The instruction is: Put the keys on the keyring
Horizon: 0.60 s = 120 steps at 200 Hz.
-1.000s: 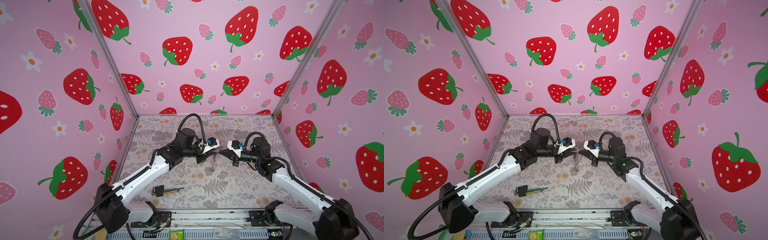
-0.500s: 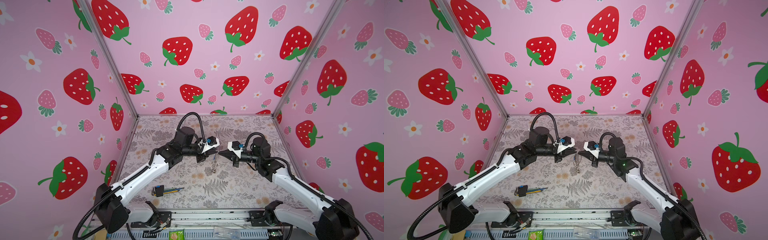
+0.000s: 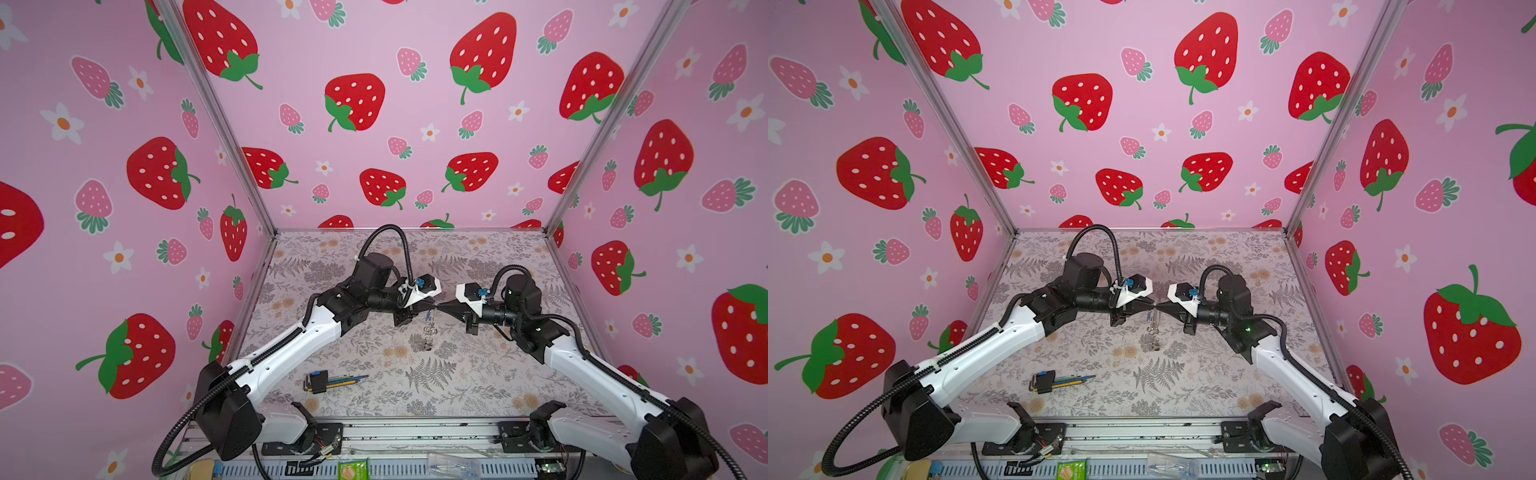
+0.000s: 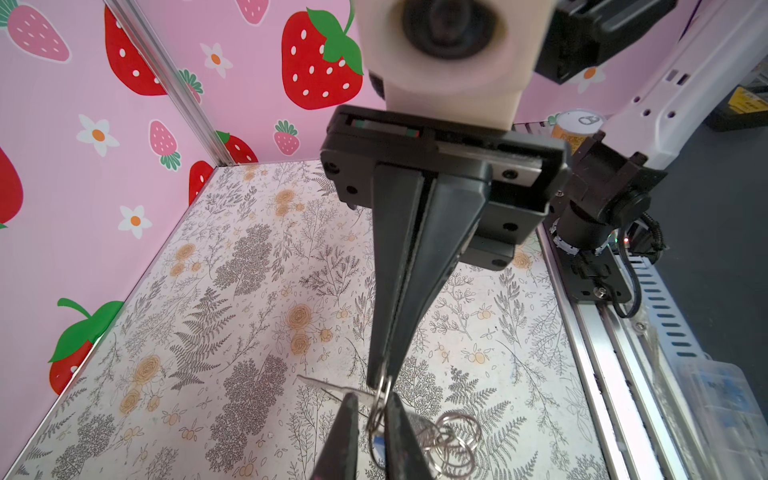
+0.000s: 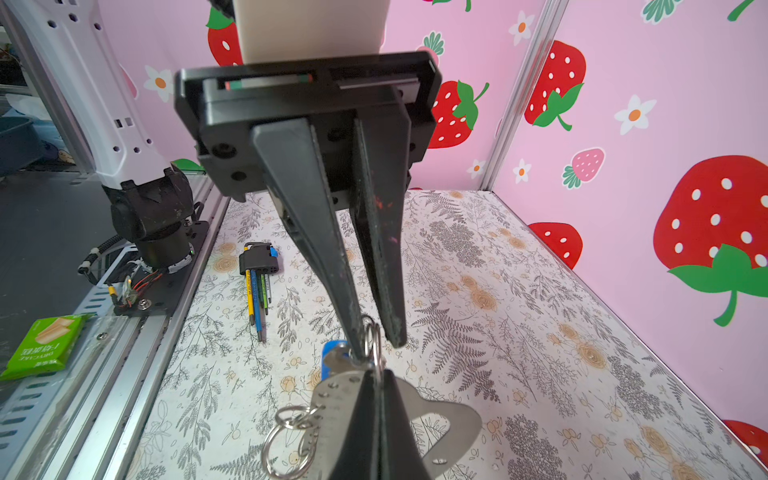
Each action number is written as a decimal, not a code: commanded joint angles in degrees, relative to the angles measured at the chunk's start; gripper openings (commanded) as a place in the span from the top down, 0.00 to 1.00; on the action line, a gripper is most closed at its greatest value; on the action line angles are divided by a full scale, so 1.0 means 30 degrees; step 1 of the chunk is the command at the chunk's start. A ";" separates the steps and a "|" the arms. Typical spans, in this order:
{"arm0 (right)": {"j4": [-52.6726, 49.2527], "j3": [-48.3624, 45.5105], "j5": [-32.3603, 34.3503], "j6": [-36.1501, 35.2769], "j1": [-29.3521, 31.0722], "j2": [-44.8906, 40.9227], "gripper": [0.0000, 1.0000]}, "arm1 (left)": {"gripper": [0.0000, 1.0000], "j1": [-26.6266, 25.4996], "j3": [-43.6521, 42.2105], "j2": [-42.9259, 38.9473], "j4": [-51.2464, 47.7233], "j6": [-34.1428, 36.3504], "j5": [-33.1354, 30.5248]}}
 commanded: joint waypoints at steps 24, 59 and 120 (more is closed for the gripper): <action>0.0930 -0.0113 -0.0852 -0.0204 -0.0069 -0.0456 1.00 | 0.92 0.0072 0.0942 0.0059 -0.0447 0.0672 0.0292; 0.0975 -0.0116 -0.0653 -0.0138 -0.0064 -0.0336 0.97 | 1.00 0.0074 0.1215 0.0118 -0.0757 0.0848 0.0467; -0.0375 -0.0120 0.2921 -0.2030 -0.0064 -0.1959 0.74 | 1.00 0.0008 0.3501 0.1078 -0.4492 0.1236 -0.0720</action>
